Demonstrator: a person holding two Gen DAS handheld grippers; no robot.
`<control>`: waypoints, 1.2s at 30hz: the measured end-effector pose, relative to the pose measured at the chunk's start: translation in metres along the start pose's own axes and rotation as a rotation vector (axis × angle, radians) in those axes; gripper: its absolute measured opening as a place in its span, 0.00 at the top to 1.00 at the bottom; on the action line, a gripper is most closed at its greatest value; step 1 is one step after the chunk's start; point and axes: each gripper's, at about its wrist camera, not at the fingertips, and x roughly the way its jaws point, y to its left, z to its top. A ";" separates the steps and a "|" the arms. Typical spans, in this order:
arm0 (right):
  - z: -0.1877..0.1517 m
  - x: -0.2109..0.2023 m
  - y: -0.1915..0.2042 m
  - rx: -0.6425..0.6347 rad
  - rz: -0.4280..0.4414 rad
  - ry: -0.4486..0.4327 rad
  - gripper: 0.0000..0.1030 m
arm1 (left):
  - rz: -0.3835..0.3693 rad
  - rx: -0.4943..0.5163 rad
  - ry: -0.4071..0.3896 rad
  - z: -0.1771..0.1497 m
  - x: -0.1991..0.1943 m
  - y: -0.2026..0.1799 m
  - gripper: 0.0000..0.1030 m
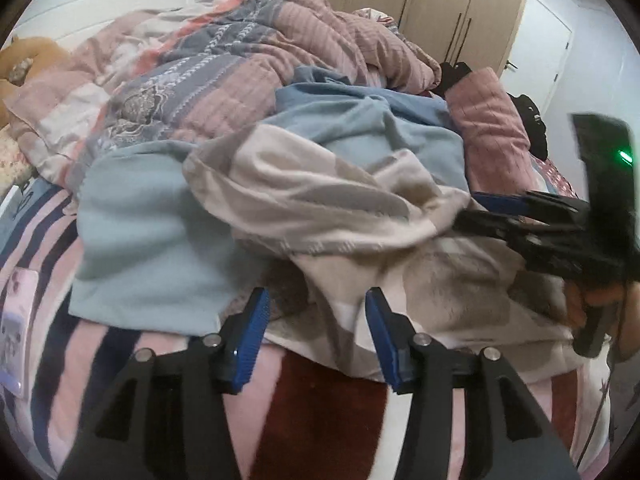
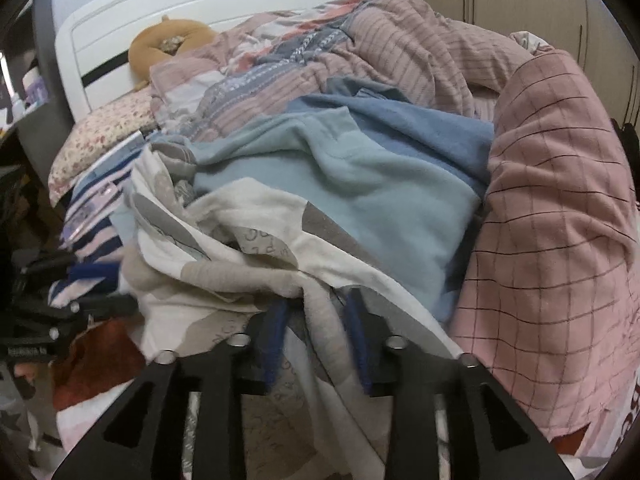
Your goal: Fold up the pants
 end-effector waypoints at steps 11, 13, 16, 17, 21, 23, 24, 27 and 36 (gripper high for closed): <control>0.006 -0.002 0.072 -0.266 0.043 -0.046 0.54 | 0.005 -0.063 -0.037 0.017 0.013 0.021 0.56; 0.005 0.013 0.081 -0.311 -0.018 -0.036 0.53 | 0.006 -0.060 -0.044 0.020 0.014 0.022 0.56; 0.008 0.030 0.087 -0.381 -0.158 -0.067 0.56 | -0.009 -0.070 -0.051 0.021 0.015 0.025 0.56; 0.011 0.033 0.083 -0.371 -0.181 -0.080 0.56 | -0.011 -0.068 -0.052 0.020 0.015 0.026 0.54; 0.032 0.031 0.056 -0.202 -0.123 -0.114 0.56 | -0.021 -0.026 -0.011 0.013 0.019 0.028 0.41; 0.041 0.033 0.042 -0.148 -0.133 -0.128 0.56 | 0.011 0.018 0.006 0.007 0.021 0.028 0.41; 0.043 0.035 0.038 -0.138 -0.138 -0.129 0.56 | 0.041 0.038 0.016 0.005 0.023 0.027 0.41; 0.050 0.038 0.020 -0.050 -0.163 -0.144 0.56 | 0.088 0.071 0.049 -0.002 0.030 0.028 0.41; 0.052 0.014 -0.002 0.019 -0.067 -0.098 0.52 | -0.071 -0.045 0.035 -0.004 0.019 0.032 0.40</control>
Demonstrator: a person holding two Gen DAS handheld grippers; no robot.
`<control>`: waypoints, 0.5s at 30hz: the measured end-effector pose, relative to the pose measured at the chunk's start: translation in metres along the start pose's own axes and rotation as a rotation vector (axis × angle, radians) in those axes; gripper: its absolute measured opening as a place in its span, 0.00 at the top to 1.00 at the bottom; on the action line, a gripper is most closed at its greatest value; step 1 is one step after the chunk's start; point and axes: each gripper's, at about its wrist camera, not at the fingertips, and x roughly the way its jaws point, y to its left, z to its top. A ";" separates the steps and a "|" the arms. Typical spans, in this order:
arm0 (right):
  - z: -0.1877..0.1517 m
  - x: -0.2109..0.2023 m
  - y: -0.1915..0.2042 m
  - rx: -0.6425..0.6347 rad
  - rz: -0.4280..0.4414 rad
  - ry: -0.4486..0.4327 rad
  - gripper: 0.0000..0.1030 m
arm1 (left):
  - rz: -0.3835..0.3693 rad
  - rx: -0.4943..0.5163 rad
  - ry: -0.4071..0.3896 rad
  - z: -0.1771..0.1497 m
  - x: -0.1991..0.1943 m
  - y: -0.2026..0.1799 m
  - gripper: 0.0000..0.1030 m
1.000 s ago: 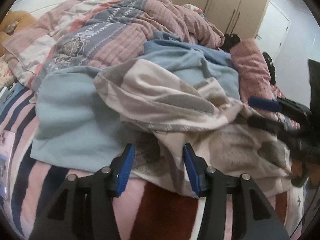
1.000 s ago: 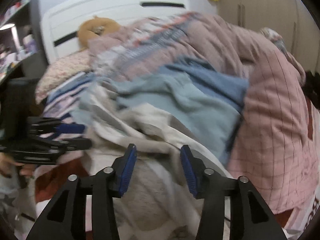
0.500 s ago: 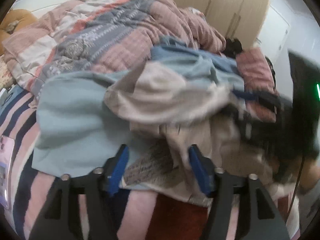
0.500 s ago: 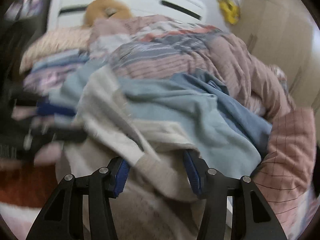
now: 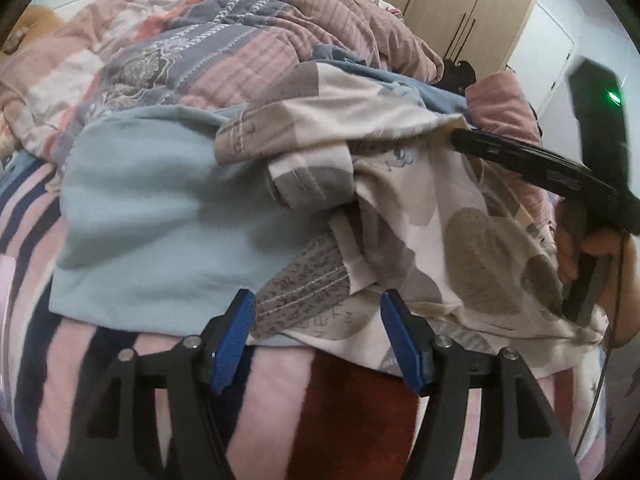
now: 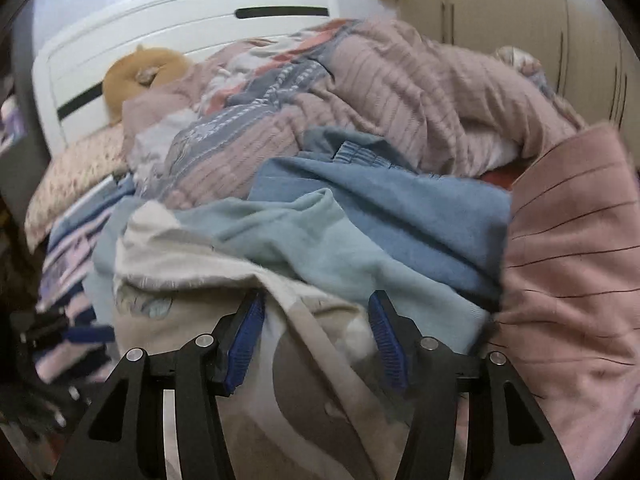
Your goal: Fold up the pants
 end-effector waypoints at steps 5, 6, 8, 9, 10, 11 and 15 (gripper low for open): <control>-0.018 -0.047 0.006 0.008 0.110 -0.034 0.50 | -0.040 -0.044 -0.064 0.009 -0.010 0.004 0.40; -0.027 -0.053 0.012 -0.011 0.125 -0.018 0.50 | -0.048 -0.061 -0.079 0.013 -0.009 0.006 0.40; -0.042 -0.058 0.019 -0.021 0.141 0.006 0.50 | -0.022 -0.079 -0.121 0.024 -0.006 0.011 0.40; -0.052 -0.061 0.021 -0.017 0.160 0.019 0.50 | -0.005 -0.086 -0.134 0.029 -0.003 0.012 0.40; -0.061 -0.064 0.023 -0.010 0.177 0.031 0.50 | -0.012 -0.099 -0.142 0.034 0.002 0.015 0.40; -0.071 -0.068 0.022 0.001 0.192 0.045 0.50 | -0.028 -0.106 -0.146 0.037 0.005 0.017 0.41; -0.107 -0.081 0.017 -0.010 0.193 0.093 0.50 | -0.089 -0.123 -0.159 0.050 0.014 0.017 0.67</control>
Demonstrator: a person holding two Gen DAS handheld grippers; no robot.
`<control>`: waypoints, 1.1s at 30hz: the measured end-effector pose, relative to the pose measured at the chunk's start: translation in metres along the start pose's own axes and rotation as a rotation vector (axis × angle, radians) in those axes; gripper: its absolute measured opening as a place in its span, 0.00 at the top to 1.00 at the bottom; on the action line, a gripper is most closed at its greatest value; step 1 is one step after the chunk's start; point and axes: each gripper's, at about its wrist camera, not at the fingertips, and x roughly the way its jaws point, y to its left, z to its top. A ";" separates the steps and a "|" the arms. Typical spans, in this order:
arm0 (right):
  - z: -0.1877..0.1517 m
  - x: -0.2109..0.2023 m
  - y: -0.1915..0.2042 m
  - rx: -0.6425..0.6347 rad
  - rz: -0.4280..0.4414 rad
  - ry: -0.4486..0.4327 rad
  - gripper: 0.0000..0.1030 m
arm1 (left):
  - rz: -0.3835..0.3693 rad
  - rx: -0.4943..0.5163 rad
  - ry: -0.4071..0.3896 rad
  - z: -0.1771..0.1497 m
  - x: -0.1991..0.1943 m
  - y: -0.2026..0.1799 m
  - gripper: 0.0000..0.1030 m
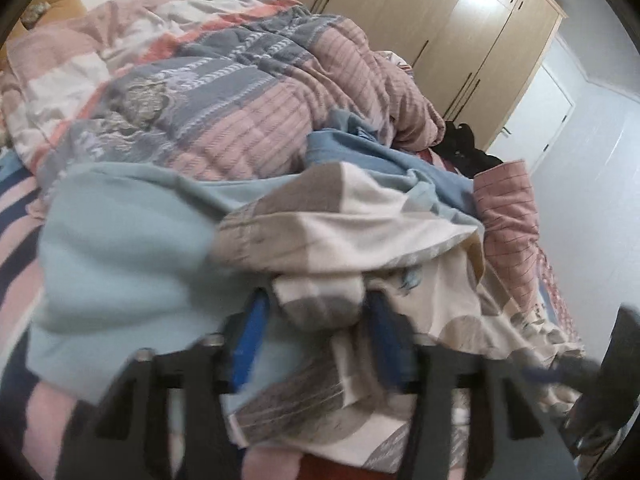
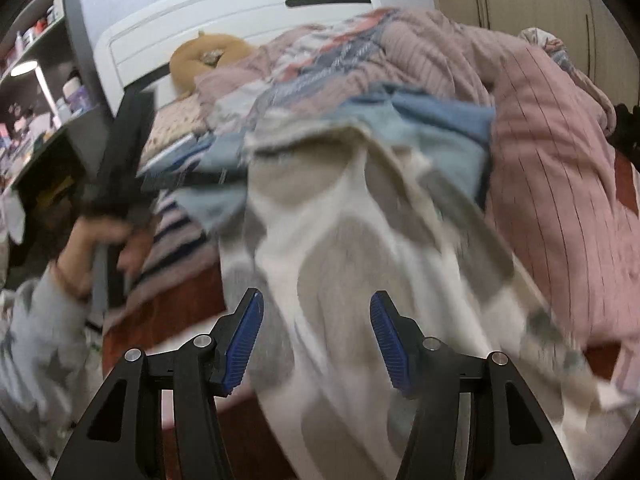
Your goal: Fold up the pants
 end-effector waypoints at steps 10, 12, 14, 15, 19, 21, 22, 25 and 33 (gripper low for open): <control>-0.043 -0.024 -0.009 0.020 0.002 0.028 0.50 | 0.151 0.134 0.015 0.011 -0.034 -0.024 0.97; -0.050 -0.029 -0.010 0.018 -0.008 0.031 0.50 | 0.201 0.142 0.030 0.017 -0.051 -0.021 0.98; -0.057 -0.037 -0.014 0.026 -0.021 0.033 0.50 | 0.228 0.140 0.053 0.020 -0.062 -0.016 0.98; -0.061 -0.041 -0.016 0.032 -0.025 0.032 0.50 | 0.235 0.138 0.074 0.020 -0.064 -0.013 0.98; -0.066 -0.052 -0.025 0.048 -0.045 0.025 0.50 | 0.293 0.173 0.118 0.008 -0.058 -0.006 0.97; -0.070 -0.055 -0.030 0.051 -0.076 0.021 0.50 | 0.324 0.168 0.115 0.008 -0.050 0.001 0.97; -0.071 -0.055 -0.032 0.054 -0.080 0.021 0.50 | 0.342 0.142 0.113 0.011 -0.044 0.009 0.97; -0.073 -0.057 -0.038 0.072 -0.081 0.028 0.50 | 0.341 0.124 0.091 0.027 -0.031 0.011 0.97; -0.055 -0.063 -0.062 0.058 -0.144 0.002 0.50 | 0.512 0.173 0.128 0.038 -0.016 0.006 0.61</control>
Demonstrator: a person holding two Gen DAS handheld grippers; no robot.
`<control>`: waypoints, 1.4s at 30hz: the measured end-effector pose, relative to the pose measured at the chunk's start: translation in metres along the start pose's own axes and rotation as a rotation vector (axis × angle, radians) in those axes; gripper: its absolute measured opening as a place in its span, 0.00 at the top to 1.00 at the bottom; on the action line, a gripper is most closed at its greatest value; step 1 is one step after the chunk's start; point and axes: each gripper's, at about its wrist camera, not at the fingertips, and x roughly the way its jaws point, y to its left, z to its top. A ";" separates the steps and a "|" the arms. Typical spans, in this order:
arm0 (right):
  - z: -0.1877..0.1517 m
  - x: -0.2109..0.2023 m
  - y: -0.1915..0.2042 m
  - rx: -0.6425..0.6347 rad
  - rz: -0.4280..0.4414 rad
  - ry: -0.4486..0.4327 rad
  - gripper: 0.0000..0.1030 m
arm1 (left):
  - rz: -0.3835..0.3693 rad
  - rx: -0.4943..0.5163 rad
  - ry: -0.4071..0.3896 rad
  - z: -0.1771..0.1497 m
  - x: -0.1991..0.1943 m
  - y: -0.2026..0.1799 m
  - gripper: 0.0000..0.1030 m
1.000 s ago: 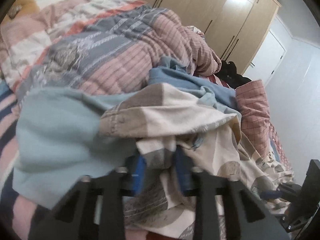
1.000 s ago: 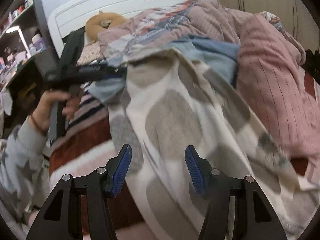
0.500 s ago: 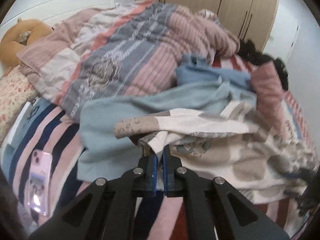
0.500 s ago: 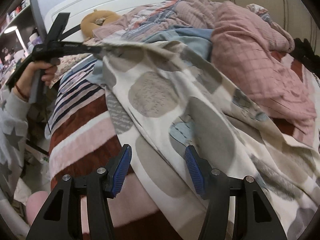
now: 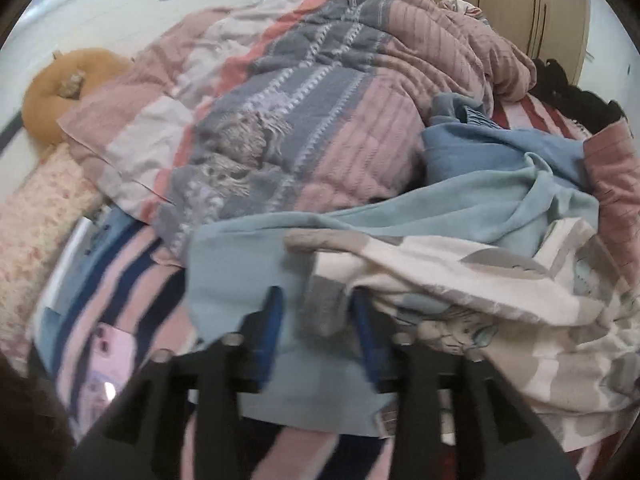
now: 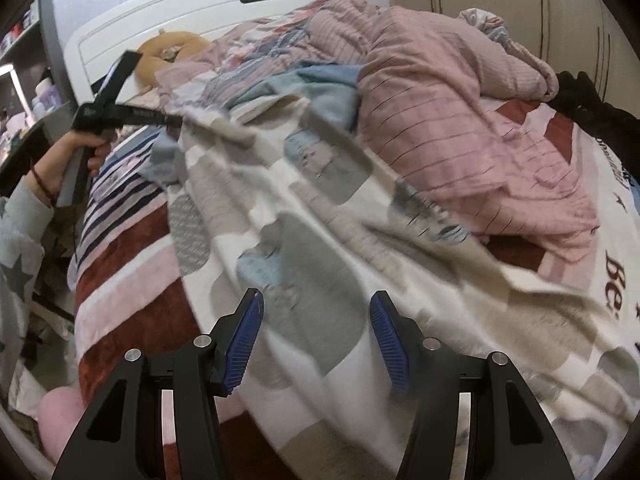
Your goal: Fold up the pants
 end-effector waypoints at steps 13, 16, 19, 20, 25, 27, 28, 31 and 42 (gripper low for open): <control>0.014 0.049 -0.032 -0.110 0.007 0.161 0.55 | -0.300 0.040 -0.051 -0.047 -0.069 -0.056 0.48; 0.017 0.050 -0.031 -0.123 -0.036 0.142 0.97 | -0.381 0.038 -0.017 -0.074 -0.070 -0.072 0.46; 0.025 0.045 -0.035 -0.108 -0.099 0.095 0.97 | -0.444 0.015 0.016 -0.096 -0.067 -0.082 0.42; 0.029 0.044 -0.038 -0.094 -0.125 0.081 0.97 | -0.483 -0.010 0.030 -0.103 -0.064 -0.083 0.38; 0.043 0.054 -0.055 -0.058 -0.217 0.056 0.97 | -0.571 -0.091 0.098 -0.124 -0.041 -0.095 0.29; 0.046 0.063 -0.061 -0.029 -0.211 0.072 0.97 | -0.601 -0.119 0.119 -0.126 -0.030 -0.102 0.29; 0.046 0.067 -0.062 -0.027 -0.208 0.085 0.96 | -0.610 -0.139 0.128 -0.125 -0.025 -0.106 0.29; 0.043 0.049 -0.070 0.022 -0.169 0.084 0.77 | -0.630 -0.210 0.112 -0.119 -0.015 -0.111 0.26; -0.128 -0.195 -0.187 0.488 -0.348 -0.054 0.25 | -0.647 -0.329 0.054 -0.095 0.008 -0.126 0.20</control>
